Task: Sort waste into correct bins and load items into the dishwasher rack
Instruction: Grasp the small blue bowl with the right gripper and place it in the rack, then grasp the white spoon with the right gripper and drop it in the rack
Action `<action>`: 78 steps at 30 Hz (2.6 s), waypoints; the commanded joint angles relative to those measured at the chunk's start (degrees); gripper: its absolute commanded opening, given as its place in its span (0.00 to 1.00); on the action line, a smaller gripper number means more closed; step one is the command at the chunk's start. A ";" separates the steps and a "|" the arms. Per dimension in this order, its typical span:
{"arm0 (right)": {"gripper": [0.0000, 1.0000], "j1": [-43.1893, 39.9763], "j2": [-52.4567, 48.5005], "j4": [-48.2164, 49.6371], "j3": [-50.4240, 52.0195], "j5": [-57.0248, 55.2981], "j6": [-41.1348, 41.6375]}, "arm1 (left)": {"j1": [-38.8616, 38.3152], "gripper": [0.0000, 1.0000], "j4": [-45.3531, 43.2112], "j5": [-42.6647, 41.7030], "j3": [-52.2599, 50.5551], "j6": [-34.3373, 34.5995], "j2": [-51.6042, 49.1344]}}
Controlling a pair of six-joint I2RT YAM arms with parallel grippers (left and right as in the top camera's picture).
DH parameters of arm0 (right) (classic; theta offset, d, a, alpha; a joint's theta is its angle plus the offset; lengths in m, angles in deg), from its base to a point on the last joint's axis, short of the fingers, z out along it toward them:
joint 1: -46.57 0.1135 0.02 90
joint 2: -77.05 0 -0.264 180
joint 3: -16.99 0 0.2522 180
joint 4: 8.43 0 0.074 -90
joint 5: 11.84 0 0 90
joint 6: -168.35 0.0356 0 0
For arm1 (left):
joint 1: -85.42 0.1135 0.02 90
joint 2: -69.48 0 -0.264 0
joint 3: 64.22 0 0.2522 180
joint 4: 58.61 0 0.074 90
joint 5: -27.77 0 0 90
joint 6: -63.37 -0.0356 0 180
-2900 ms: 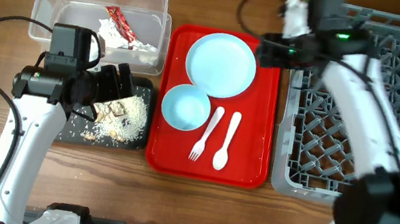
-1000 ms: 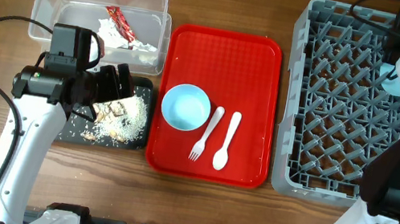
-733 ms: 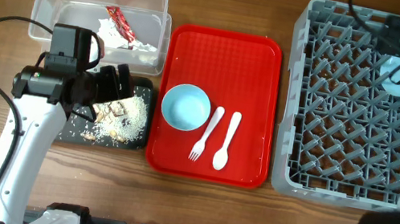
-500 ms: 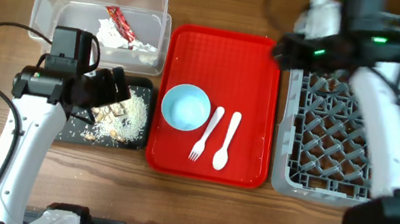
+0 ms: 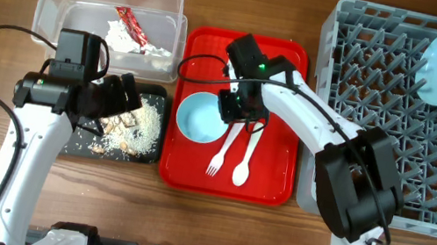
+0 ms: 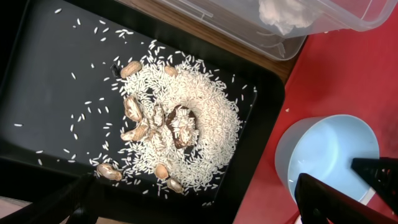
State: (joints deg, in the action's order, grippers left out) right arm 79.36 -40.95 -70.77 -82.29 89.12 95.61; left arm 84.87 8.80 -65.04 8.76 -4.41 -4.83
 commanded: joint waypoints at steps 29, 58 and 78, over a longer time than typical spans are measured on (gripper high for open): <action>0.04 -33.46 4.52 22.80 -5.53 -81.00 -29.24 | 0.35 1.00 0.04 0.94 0.02 0.79 0.00; 0.54 -28.46 12.61 -9.27 -5.90 -27.41 -14.36 | 0.35 1.00 0.02 0.74 0.02 0.79 0.00; 0.66 1.18 18.38 -5.03 17.40 -7.08 14.88 | 0.35 1.00 0.02 0.74 0.02 0.76 0.00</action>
State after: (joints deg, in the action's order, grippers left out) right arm 78.77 -20.49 -78.60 -68.06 87.44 102.82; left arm 84.87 8.93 -65.06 8.76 -4.39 -4.83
